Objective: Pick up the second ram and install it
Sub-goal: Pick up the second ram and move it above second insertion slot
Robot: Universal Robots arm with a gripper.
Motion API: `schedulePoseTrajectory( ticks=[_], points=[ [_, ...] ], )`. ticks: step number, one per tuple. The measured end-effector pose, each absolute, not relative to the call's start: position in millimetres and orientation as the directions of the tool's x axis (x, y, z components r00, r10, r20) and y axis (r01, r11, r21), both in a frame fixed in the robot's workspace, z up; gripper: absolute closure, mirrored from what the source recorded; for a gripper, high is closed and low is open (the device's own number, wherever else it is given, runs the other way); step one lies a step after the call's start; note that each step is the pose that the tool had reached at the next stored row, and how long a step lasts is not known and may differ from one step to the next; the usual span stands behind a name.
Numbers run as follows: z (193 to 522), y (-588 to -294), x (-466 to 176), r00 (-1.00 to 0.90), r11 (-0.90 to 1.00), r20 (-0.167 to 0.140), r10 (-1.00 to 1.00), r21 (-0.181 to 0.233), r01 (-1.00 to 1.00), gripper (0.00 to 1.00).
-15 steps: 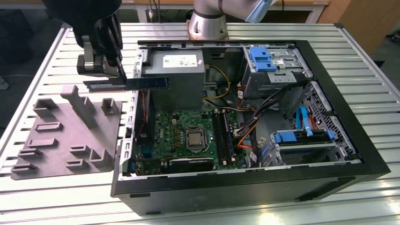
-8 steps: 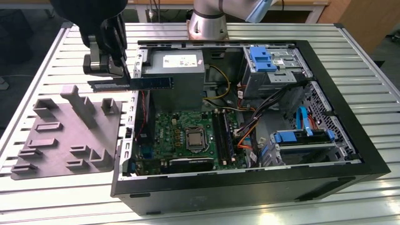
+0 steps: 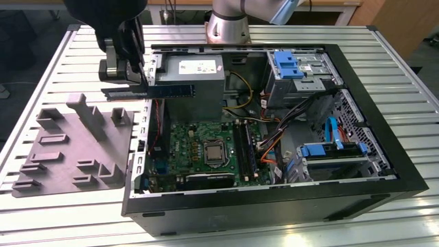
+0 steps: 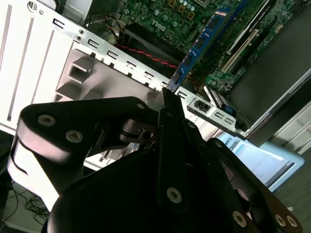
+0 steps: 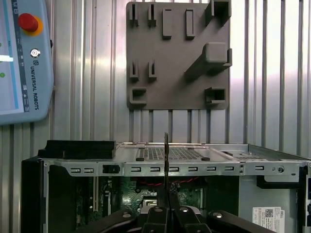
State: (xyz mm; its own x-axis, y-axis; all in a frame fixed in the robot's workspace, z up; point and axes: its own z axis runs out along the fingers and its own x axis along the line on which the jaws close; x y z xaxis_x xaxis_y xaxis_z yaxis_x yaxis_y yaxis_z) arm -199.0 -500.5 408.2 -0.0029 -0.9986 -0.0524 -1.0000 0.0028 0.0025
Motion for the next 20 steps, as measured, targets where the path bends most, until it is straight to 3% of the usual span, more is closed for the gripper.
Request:
schedulePoseTrajectory(
  ticks=[20],
  points=[
    [408.3,-500.5,-183.2,-0.003,0.003,-0.052,-0.999,0.003,-1.0,0.88]
  ],
)
